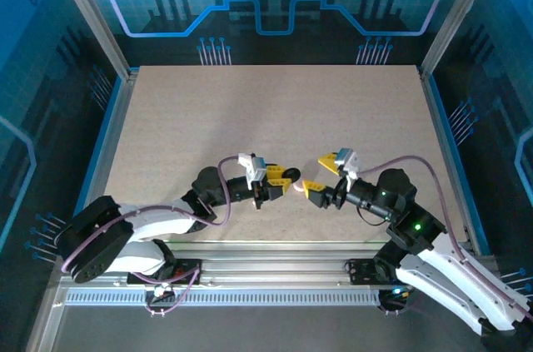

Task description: Insert wireless bluetooth earbuds into charging case

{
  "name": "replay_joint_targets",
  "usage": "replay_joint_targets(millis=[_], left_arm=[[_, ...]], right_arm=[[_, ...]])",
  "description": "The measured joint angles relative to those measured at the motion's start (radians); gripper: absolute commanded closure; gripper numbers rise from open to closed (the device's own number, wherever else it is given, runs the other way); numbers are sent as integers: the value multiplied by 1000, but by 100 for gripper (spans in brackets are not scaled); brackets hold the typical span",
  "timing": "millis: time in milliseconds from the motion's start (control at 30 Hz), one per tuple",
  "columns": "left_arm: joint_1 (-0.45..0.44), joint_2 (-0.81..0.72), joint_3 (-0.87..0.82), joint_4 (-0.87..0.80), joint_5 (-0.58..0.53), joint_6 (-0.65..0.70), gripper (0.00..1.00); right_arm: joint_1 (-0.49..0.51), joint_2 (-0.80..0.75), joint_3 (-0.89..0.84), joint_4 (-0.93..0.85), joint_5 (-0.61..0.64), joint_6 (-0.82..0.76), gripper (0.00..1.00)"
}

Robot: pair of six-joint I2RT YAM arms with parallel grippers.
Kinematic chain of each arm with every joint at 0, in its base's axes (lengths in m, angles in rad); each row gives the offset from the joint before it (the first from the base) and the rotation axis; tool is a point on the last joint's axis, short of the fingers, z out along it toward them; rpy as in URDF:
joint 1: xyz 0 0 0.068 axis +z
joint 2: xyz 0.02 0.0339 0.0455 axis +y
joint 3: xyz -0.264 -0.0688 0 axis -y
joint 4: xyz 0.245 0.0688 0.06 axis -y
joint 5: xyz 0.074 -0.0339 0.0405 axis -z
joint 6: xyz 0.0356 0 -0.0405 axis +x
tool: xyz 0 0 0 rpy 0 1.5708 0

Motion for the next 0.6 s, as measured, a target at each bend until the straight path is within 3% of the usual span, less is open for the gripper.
replay_joint_targets(millis=[267, 600], left_arm=[[0, -138, 25, -175, 118, 54, 73], [0, -189, 31, -284, 165, 103, 73]], right_arm=[[-22, 40, -11, -86, -188, -303, 31], [-22, 199, 81, -137, -359, -446, 42]])
